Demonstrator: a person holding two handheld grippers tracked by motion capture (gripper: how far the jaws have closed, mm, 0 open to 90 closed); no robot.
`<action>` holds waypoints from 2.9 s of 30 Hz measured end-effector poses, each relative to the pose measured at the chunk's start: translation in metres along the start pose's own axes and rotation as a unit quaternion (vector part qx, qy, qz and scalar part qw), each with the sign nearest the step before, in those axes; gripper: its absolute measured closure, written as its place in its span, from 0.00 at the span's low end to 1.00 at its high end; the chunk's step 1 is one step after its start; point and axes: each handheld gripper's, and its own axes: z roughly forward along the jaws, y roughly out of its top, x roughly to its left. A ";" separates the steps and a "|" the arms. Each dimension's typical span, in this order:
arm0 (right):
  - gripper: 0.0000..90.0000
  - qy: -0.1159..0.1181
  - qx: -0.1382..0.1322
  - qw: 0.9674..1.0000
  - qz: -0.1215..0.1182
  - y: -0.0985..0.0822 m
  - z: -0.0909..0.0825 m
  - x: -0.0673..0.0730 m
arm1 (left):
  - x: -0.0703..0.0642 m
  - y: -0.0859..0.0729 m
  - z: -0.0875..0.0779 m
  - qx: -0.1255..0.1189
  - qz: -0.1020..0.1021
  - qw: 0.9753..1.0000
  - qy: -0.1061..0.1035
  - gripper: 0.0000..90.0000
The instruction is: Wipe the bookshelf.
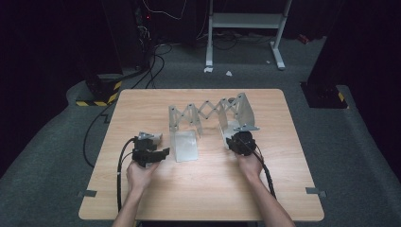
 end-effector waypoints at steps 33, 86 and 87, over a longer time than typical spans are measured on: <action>0.95 -0.045 0.012 0.998 0.040 -0.019 -0.003 -0.049 | 0.035 0.075 0.055 0.038 -0.023 0.999 -0.001 0.44; 0.96 -0.012 0.037 0.999 -0.018 -0.014 -0.003 -0.047 | 0.059 0.083 0.057 0.024 -0.042 0.999 -0.020 0.55; 0.96 -0.012 0.037 0.999 -0.018 -0.014 -0.003 -0.047 | 0.059 0.083 0.057 0.024 -0.042 0.999 -0.020 0.56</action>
